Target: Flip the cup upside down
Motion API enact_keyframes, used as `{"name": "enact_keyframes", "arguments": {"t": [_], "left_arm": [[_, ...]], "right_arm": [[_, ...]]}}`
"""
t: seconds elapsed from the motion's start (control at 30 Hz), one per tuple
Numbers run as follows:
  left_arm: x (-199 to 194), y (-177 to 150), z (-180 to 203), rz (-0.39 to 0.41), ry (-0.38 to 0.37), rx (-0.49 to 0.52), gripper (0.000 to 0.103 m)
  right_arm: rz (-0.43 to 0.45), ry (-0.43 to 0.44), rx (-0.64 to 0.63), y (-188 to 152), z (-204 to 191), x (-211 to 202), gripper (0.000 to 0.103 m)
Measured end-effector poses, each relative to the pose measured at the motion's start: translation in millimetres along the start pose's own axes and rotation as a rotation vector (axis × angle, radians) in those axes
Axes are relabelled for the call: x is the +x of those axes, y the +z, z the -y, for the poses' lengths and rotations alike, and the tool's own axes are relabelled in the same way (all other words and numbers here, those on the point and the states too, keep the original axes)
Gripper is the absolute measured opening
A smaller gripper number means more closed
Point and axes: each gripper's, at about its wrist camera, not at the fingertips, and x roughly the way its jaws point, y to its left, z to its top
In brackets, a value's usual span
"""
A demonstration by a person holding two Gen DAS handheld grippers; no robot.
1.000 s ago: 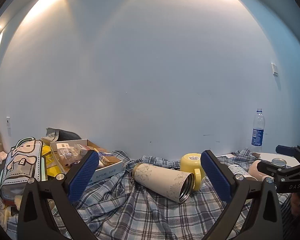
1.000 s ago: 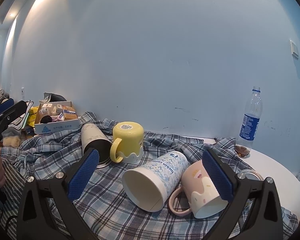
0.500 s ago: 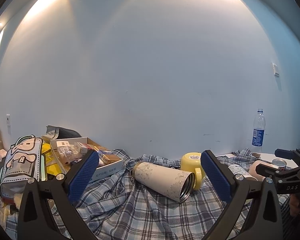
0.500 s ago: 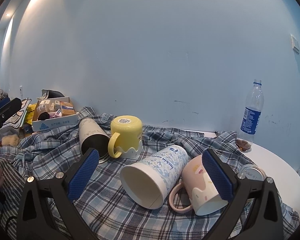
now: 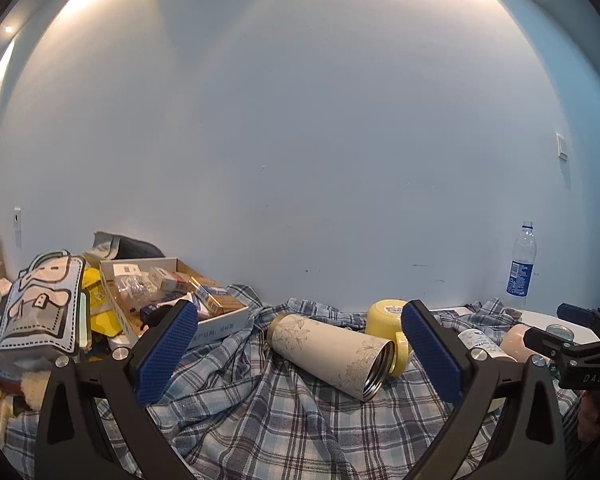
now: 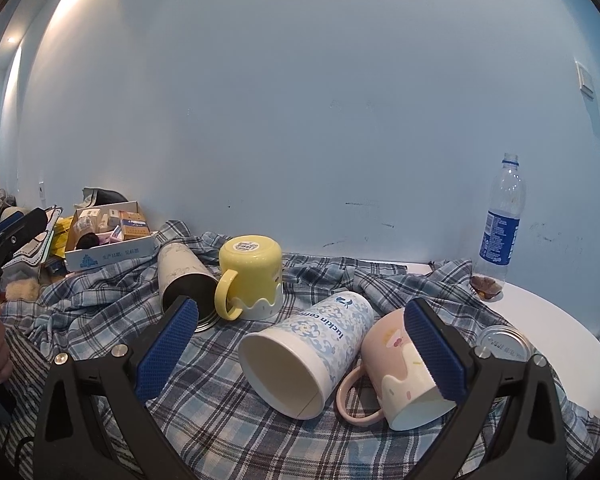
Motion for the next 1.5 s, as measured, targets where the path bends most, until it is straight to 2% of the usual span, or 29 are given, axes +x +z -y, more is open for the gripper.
{"name": "enact_keyframes", "arguments": {"t": [0.2, 0.4, 0.7, 0.87, 0.97, 1.03, 1.13, 1.27, 1.4, 1.47, 1.5], "left_arm": [[1, -1, 2, 0.000, 0.011, 0.008, 0.103], [0, -3, 3, 0.007, 0.018, 0.005, 0.103], [-2, -3, 1, 0.012, 0.020, 0.010, 0.103], [-9, 7, -5, -0.011, 0.071, -0.029, 0.103], [-21, 20, -4, -0.031, 0.106, 0.008, 0.103], [-29, 29, -1, -0.050, 0.150, 0.027, 0.103], [-41, 44, 1, -0.049, 0.091, 0.002, 0.103], [-33, 67, 19, -0.059, 0.007, 0.032, 0.103], [-5, 82, 35, -0.182, -0.038, 0.037, 0.103], [3, 84, 42, -0.229, -0.078, 0.016, 0.103], [7, 83, 47, -0.249, -0.097, 0.011, 0.103]], "right_arm": [[0.025, -0.013, 0.000, 1, 0, -6, 0.103], [-0.010, -0.009, 0.034, 1, 7, 3, 0.103], [-0.003, -0.016, 0.034, -1, 8, 1, 0.103], [-0.011, -0.037, 0.036, 3, 8, 0, 0.103], [-0.099, -0.073, 0.061, 16, 12, -6, 0.103], [-0.119, -0.100, 0.085, 25, 18, -21, 0.103], [-0.106, -0.104, 0.149, 32, 31, -42, 0.103], [-0.112, -0.120, 0.206, 34, 44, -49, 0.103], [-0.092, -0.240, 0.155, 34, 46, -52, 0.103], [-0.082, -0.324, 0.101, 33, 44, -51, 0.093], [-0.085, -0.363, 0.083, 32, 43, -47, 0.081]]}}
